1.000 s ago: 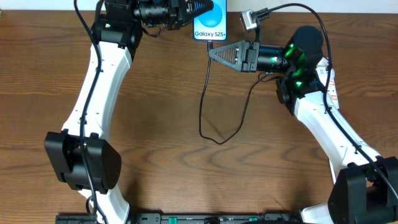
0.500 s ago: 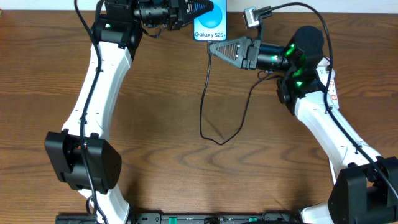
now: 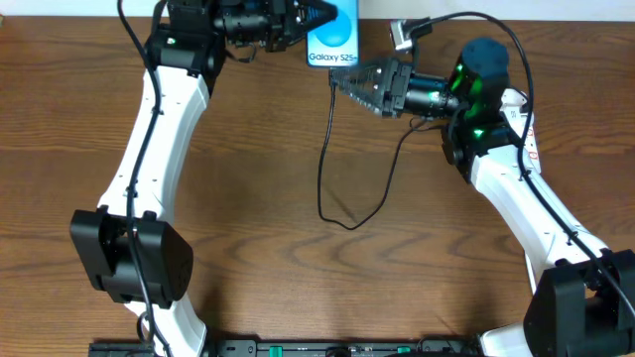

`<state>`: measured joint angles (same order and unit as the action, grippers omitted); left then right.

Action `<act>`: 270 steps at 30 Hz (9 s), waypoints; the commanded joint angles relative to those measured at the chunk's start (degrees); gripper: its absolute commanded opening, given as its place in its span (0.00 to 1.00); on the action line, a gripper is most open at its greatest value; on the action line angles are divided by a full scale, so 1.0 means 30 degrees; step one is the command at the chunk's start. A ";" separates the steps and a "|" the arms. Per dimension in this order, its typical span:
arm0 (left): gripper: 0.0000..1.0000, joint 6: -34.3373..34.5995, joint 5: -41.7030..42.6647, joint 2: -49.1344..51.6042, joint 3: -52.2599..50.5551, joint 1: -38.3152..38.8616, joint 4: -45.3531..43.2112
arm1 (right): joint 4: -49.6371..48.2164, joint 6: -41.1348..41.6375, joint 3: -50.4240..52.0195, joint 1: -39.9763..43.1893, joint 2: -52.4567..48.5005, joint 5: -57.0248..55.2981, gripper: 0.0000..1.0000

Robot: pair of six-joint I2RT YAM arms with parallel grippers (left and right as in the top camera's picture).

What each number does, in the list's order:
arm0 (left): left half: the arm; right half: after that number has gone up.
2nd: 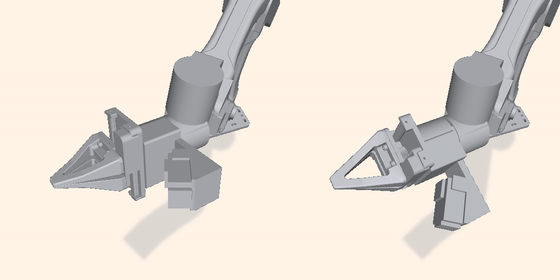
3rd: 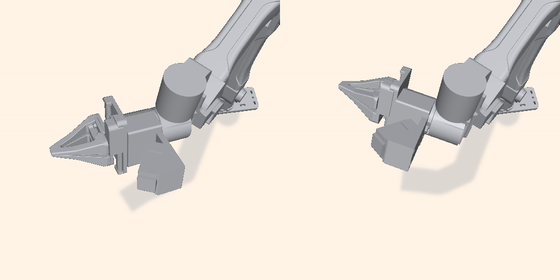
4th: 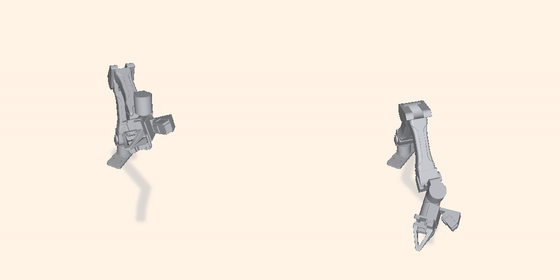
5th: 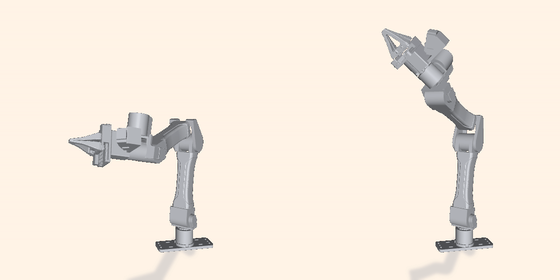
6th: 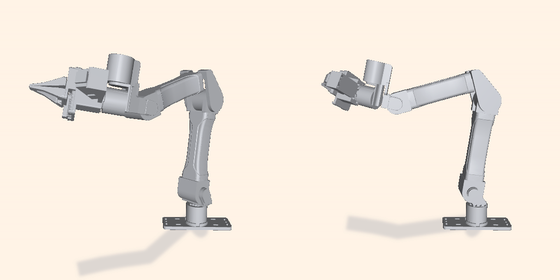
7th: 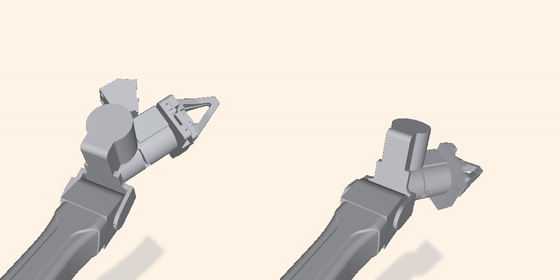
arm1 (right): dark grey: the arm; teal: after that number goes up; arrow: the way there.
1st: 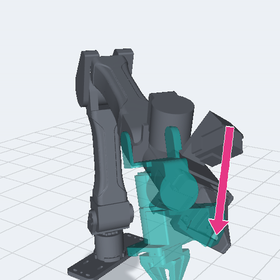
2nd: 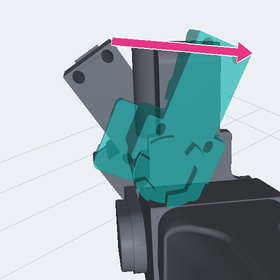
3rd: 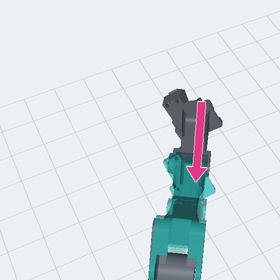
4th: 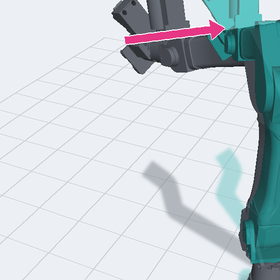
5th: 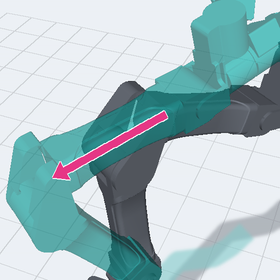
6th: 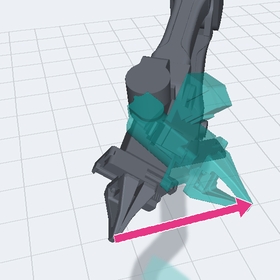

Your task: Plug charger to phone and switch on socket

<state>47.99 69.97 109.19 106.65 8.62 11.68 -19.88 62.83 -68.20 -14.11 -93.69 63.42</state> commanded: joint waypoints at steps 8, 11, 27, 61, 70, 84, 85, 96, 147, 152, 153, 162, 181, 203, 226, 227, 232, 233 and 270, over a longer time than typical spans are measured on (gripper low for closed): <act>0.07 -0.7023 -0.4073 0.2193 0.0146 -0.0474 0.8604 | 1.0593 -0.6725 -0.0189 0.0066 0.0189 -0.4736 0.99; 0.07 -0.8174 -0.4065 0.3053 0.0146 -0.0393 1.0069 | 1.3231 -0.7905 -0.0189 0.0058 0.0189 -0.6681 0.99; 0.07 -1.2080 -0.4116 0.6528 0.0146 0.1581 1.2014 | 1.8804 -0.9551 -0.0117 0.0044 0.0189 -1.0681 0.99; 0.07 -0.8320 -1.1846 0.6557 -0.1639 0.3257 0.9347 | 1.8848 -0.9544 -0.0102 -0.0838 0.0182 -1.1999 0.99; 0.07 -0.8313 -1.1992 0.6557 -0.2914 0.3956 0.8378 | 1.8848 -0.9551 -0.0102 -0.0831 0.0182 -1.2327 0.99; 0.17 -0.8313 -1.1999 0.6557 -0.3104 0.3963 0.8437 | 1.8914 -0.9544 -0.0095 -0.0838 0.0182 -1.2320 0.99; 0.17 -0.8313 -1.1999 0.6557 -0.3104 0.3956 0.8510 | 1.8914 -0.9544 -0.0095 -0.0838 0.0182 -1.2327 0.99; 0.29 -0.8320 -1.2138 0.6557 -0.3126 0.3993 0.9136 | 1.8979 -0.9551 -0.0080 -0.0838 0.0182 -1.2335 0.99; 0.96 -1.0324 -2.6687 -0.8444 -0.3045 0.2841 1.6589 | 2.2127 -1.0258 0.0146 -0.0809 0.0175 -1.6167 0.99; 0.96 -1.0331 -2.6695 -0.8524 -0.3053 0.2841 1.8469 | 2.2163 -1.0265 0.0087 -0.0525 0.0182 -1.6662 0.99; 0.96 -1.0331 -2.6695 -0.8510 -0.3053 0.2841 1.8527 | 2.2280 -1.0273 0.0007 -0.0342 0.0182 -1.6662 0.99; 0.96 -1.0331 -2.6687 -0.8480 -0.3053 0.2841 1.8520 | 2.5981 -1.1555 -0.2892 0.4014 0.0182 -1.7872 0.99; 0.96 -1.0331 -2.6695 -0.8459 -0.3053 0.2841 1.8520 | 2.3576 -0.8539 -0.5333 1.0367 -0.1209 -2.6192 0.99; 0.96 -1.0331 -2.6695 -0.8451 -0.3053 0.2841 1.8520 | 1.9751 -0.8531 -0.5333 1.2247 -0.8262 -2.2753 0.99; 0.96 -1.0324 -2.6695 -0.8451 -0.3053 0.2841 1.8520 | 1.9460 -0.7686 -0.5333 1.2218 -0.8779 -2.1529 0.99; 0.96 -1.0331 -2.6695 -0.8451 -0.3053 0.2841 1.8520 | 1.9387 -0.7694 -0.5333 1.2203 -0.8779 -2.1354 0.99; 0.96 -1.0331 -2.6695 -0.8451 -0.3053 0.2841 1.8520 | 1.9336 -0.7774 -0.5333 1.2167 -0.8779 -2.1136 0.99; 0.96 -1.0331 -2.6695 -0.8451 -0.3053 0.2841 1.8520 | 1.9263 -0.7985 -0.5333 1.2167 -0.8779 -2.0924 0.99; 0.96 -1.0331 -2.6695 -0.8444 -0.3053 0.2841 1.8520 | 1.9496 -0.7351 -0.5355 1.2429 -0.8779 -2.1077 0.99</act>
<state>17.74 -9.37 83.50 97.19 17.30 67.09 39.13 38.06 -84.42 23.14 -119.20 1.96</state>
